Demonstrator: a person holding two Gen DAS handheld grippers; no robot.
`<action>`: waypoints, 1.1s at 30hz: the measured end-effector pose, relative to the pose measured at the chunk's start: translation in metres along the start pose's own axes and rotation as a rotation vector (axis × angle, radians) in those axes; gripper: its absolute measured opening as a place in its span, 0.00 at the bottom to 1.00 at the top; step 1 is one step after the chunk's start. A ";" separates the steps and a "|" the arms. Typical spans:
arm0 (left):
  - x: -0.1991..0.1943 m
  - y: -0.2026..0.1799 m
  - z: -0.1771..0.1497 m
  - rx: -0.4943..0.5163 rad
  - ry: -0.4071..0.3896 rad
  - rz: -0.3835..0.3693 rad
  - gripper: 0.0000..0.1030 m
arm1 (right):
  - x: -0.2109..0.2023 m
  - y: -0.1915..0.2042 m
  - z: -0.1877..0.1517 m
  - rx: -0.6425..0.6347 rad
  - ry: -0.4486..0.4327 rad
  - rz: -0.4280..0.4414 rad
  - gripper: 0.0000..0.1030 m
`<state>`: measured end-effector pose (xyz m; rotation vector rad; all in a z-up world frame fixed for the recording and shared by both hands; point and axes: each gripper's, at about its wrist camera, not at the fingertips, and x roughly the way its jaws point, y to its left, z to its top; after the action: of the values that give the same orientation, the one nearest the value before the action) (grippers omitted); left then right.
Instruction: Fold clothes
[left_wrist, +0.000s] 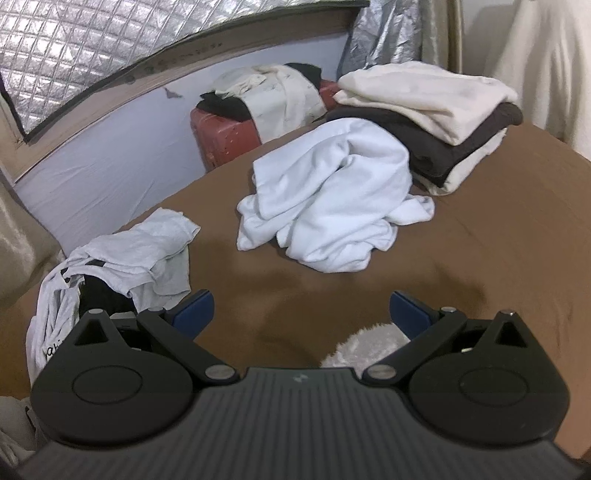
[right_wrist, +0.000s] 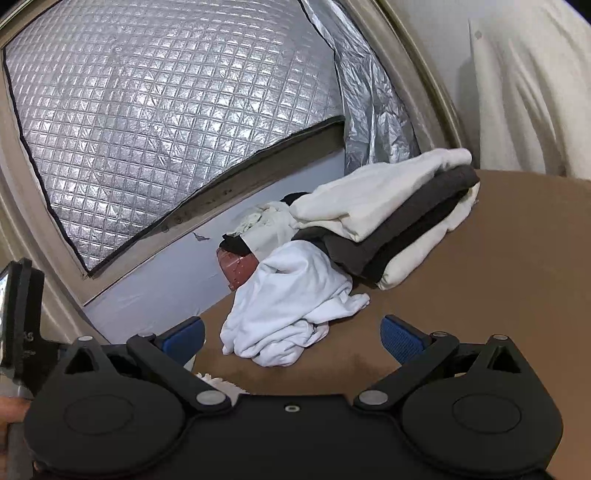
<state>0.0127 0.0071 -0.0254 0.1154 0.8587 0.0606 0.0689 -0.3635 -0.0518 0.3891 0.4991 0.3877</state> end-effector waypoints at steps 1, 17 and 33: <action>0.002 0.000 0.001 -0.006 0.003 0.001 1.00 | 0.001 -0.002 0.001 -0.001 0.002 0.001 1.00; 0.044 -0.003 0.018 -0.020 0.056 0.044 1.00 | 0.015 -0.022 0.004 0.004 0.020 0.013 1.00; 0.108 0.032 0.033 -0.126 -0.017 0.009 1.00 | 0.065 -0.064 -0.019 0.124 0.137 0.074 1.00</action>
<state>0.1075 0.0475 -0.0815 0.0019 0.8352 0.1220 0.1282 -0.3845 -0.1209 0.5047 0.6456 0.4586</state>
